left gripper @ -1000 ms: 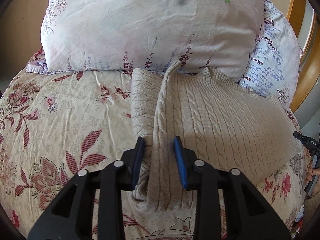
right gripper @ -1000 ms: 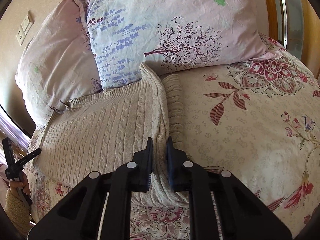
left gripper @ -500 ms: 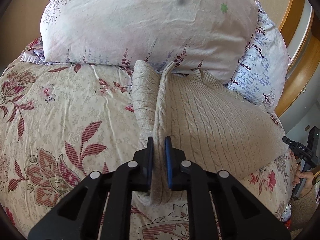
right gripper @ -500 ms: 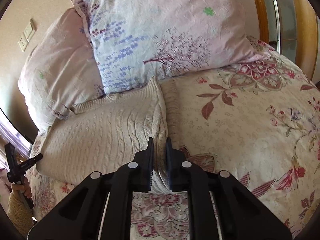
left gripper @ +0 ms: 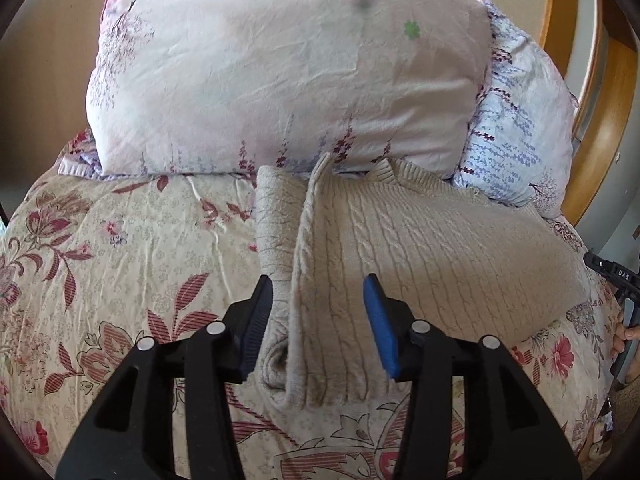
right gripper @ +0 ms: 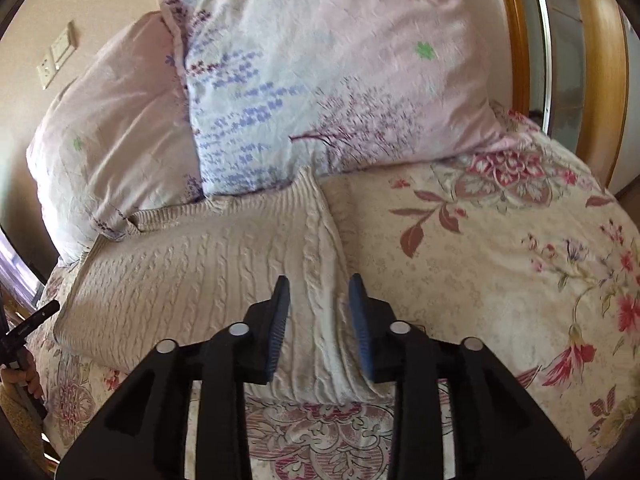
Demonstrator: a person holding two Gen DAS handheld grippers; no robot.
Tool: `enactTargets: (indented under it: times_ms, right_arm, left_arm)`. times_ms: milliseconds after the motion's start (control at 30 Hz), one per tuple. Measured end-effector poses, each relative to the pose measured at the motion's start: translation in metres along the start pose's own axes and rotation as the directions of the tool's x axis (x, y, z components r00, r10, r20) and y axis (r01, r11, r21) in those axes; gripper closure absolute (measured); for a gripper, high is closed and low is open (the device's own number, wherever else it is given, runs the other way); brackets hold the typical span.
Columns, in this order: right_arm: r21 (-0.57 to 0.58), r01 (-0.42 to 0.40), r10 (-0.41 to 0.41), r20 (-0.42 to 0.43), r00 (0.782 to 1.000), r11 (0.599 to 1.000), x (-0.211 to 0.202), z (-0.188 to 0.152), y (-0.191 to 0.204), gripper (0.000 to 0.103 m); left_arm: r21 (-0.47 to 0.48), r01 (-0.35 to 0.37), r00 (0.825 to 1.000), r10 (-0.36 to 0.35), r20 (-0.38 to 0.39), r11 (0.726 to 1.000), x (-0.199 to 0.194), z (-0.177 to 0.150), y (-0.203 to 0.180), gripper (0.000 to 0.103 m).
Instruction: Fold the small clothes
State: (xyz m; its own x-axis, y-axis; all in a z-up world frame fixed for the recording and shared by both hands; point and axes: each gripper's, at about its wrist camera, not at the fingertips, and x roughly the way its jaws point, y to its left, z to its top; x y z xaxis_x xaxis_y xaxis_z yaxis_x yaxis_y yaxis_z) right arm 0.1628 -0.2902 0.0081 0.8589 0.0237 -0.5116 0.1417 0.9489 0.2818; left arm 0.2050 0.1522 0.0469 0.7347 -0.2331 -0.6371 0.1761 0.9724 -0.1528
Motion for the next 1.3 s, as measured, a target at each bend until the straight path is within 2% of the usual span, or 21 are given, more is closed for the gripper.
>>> enactTargets:
  times_ms: [33, 100, 233, 367, 567, 633, 700, 800, 867, 967, 1167, 1300]
  right_arm:
    - [-0.027, -0.015, 0.015, -0.002, 1.0, 1.0, 0.001, 0.001, 0.007, 0.054]
    - [-0.078, -0.034, 0.031, -0.035, 0.999, 0.996, 0.009, 0.0, 0.02, 0.054]
    - [-0.123, -0.045, 0.032, -0.106, 0.994, 0.991, 0.028, -0.005, 0.035, 0.054]
    - [-0.145, -0.001, -0.027, -0.194, 0.981, 0.989, 0.051, -0.012, 0.039, 0.053]
    - [-0.214, 0.027, -0.07, -0.192, 0.979, 0.977, 0.055, -0.015, 0.048, 0.05]
    - [-0.216, 0.022, -0.066, -0.197, 0.978, 0.976, 0.055, -0.015, 0.047, 0.049]
    - [-0.209, 0.01, -0.053, -0.202, 0.978, 0.978, 0.055, -0.015, 0.047, 0.045]
    - [-0.212, -0.017, -0.029, -0.211, 0.977, 0.977, 0.057, -0.015, 0.049, 0.033]
    - [-0.25, -0.003, -0.05, -0.206, 0.977, 0.968, 0.061, -0.016, 0.057, 0.028]
    - [-0.309, 0.03, -0.092, -0.188, 0.978, 0.951, 0.065, -0.021, 0.068, 0.022]
    - [-0.294, 0.003, -0.062, -0.191, 0.98, 0.956, 0.064, -0.02, 0.065, 0.017]
    - [-0.276, -0.033, -0.022, -0.196, 0.98, 0.961, 0.064, -0.019, 0.064, 0.011]
  left_arm:
    - [0.023, 0.012, 1.0, -0.012, 0.011, 1.0, -0.003, 0.0, -0.007, 0.045]
    - [0.065, 0.037, 0.999, -0.037, 0.008, 0.997, -0.003, -0.001, -0.021, 0.043]
    - [0.117, 0.04, 0.999, -0.036, -0.035, 0.992, 0.008, -0.006, -0.037, 0.043]
    - [0.096, 0.038, 0.993, -0.027, -0.117, 0.995, 0.025, -0.014, -0.032, 0.043]
    - [0.049, 0.063, 0.989, -0.056, -0.134, 0.997, 0.027, -0.015, -0.024, 0.043]
    - [-0.004, 0.093, 0.988, -0.093, -0.125, 0.996, 0.022, -0.011, -0.017, 0.043]
    - [-0.099, 0.137, 0.986, -0.145, -0.078, 0.986, 0.013, -0.002, -0.002, 0.043]
    - [-0.202, 0.118, 0.991, -0.127, -0.032, 0.972, 0.009, 0.011, 0.024, 0.043]
    - [-0.26, 0.087, 0.993, -0.105, -0.056, 0.962, 0.017, 0.016, 0.04, 0.043]
    - [-0.351, 0.089, 0.987, -0.131, -0.097, 0.932, 0.03, 0.018, 0.059, 0.043]
    - [-0.397, 0.093, 0.974, -0.167, -0.154, 0.913, 0.052, 0.016, 0.066, 0.04]
    - [-0.427, 0.132, 0.968, -0.21, -0.14, 0.895, 0.058, 0.017, 0.067, 0.038]
